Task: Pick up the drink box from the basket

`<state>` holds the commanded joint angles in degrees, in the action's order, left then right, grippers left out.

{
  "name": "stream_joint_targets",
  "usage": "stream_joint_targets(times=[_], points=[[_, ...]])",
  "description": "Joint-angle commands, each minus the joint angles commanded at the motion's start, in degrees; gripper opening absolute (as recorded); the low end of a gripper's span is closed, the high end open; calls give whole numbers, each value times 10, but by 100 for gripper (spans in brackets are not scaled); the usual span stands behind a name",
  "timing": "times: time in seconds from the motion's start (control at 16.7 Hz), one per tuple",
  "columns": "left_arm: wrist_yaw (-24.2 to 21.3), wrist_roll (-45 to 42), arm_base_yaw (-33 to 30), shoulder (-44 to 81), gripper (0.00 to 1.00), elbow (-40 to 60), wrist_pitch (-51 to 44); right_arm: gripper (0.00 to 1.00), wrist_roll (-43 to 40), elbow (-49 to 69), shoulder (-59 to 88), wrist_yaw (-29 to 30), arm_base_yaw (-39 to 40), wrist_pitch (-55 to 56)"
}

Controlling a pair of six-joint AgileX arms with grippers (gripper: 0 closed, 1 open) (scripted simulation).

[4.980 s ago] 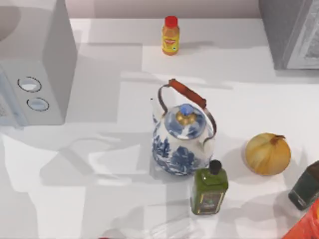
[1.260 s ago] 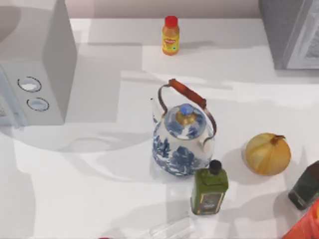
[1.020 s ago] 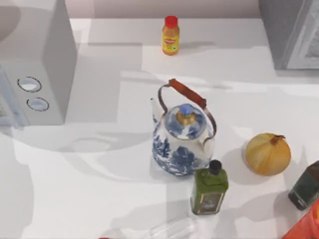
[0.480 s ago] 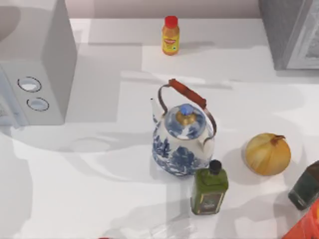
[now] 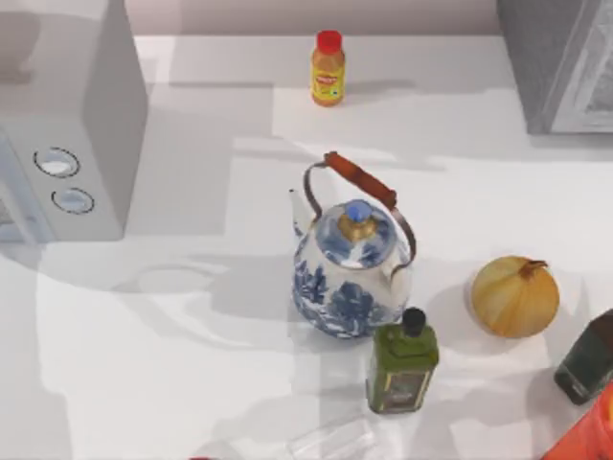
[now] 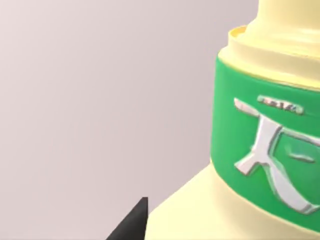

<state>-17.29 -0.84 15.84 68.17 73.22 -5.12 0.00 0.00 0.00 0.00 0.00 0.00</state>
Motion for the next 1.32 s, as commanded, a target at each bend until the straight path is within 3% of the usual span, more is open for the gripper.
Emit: stream_joint_targets(times=[0.78,1.02,1.32], points=[[146,8,-137,-597,0,-646,46,100,0,0,0,0,0,0],[171,8,-157,-677,0,-727,51,100,0,0,0,0,0,0],[172,7,-157,-679,0,-732,51,100,0,0,0,0,0,0]])
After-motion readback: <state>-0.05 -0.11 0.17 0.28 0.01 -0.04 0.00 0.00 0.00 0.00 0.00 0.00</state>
